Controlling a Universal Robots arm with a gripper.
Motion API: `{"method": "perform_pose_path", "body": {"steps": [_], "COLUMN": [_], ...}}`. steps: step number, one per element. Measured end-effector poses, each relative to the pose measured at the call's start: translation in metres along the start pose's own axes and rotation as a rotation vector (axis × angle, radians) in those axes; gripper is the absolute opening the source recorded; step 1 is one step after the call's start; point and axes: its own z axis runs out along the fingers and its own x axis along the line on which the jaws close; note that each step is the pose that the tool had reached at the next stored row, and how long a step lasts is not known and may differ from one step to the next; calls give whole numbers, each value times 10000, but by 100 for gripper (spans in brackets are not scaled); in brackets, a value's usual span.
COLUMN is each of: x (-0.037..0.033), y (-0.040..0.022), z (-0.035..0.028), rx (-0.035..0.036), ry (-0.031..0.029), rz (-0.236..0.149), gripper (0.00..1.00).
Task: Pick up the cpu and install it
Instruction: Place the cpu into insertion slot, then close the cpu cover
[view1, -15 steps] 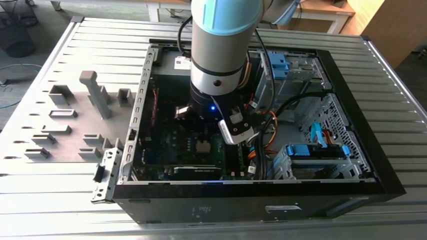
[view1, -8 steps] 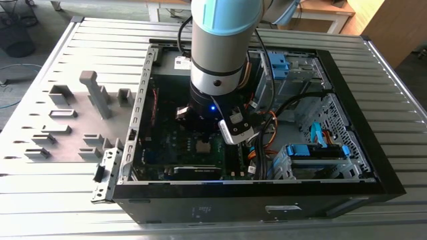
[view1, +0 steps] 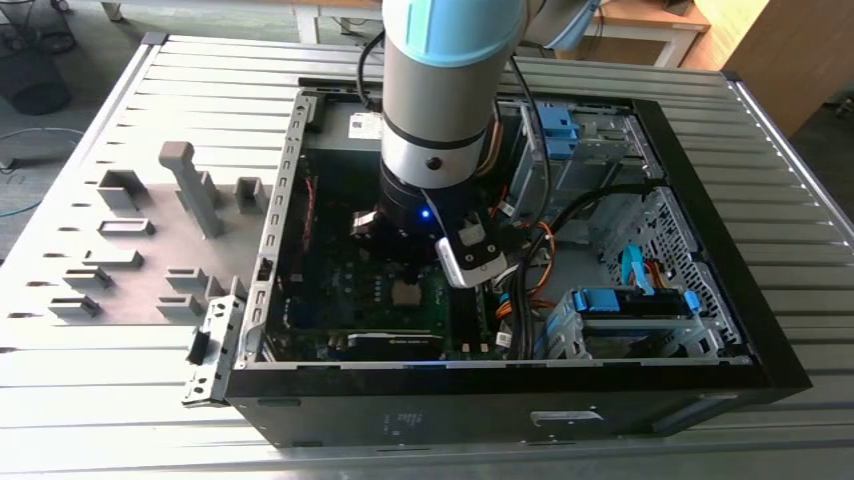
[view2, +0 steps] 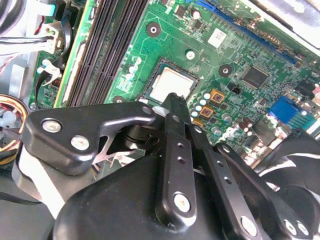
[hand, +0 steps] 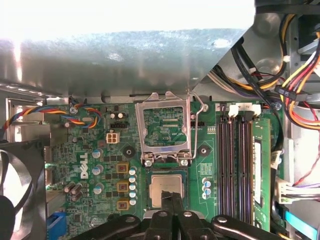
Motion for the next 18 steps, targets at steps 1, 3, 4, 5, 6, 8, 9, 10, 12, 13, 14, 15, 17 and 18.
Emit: {"method": "perform_pose_path", "body": {"steps": [1, 3, 4, 5, 6, 8, 9, 10, 12, 13, 14, 15, 17, 18], "x": [0, 1, 2, 2, 2, 2, 2, 2, 2, 2, 2, 1, -3, -6], "y": [0, 0, 0, 0, 0, 1, 0, 0, 0, 0, 0, 0, 1, 1], "z": [-17, -57, -75, -93, -99, -99, -99, -99, -99, -99, -99, -99, -98, -97], "rx": [-1, -1, -1, -1, -1, -2, -2, 3, 8, 8, 8, 8, 8, 8], "ry": [0, 0, 0, 0, 0, -1, 0, 0, 0, -1, -1, -1, -1, 0], "rz": [24, 39, 40, 41, 41, 41, 41, 41, 41, 41, 41, 43, 39, 38], "gripper": [11, 11, 11, 11, 11, 11, 11, 11, 11, 11, 11, 11, 11, 11]}}
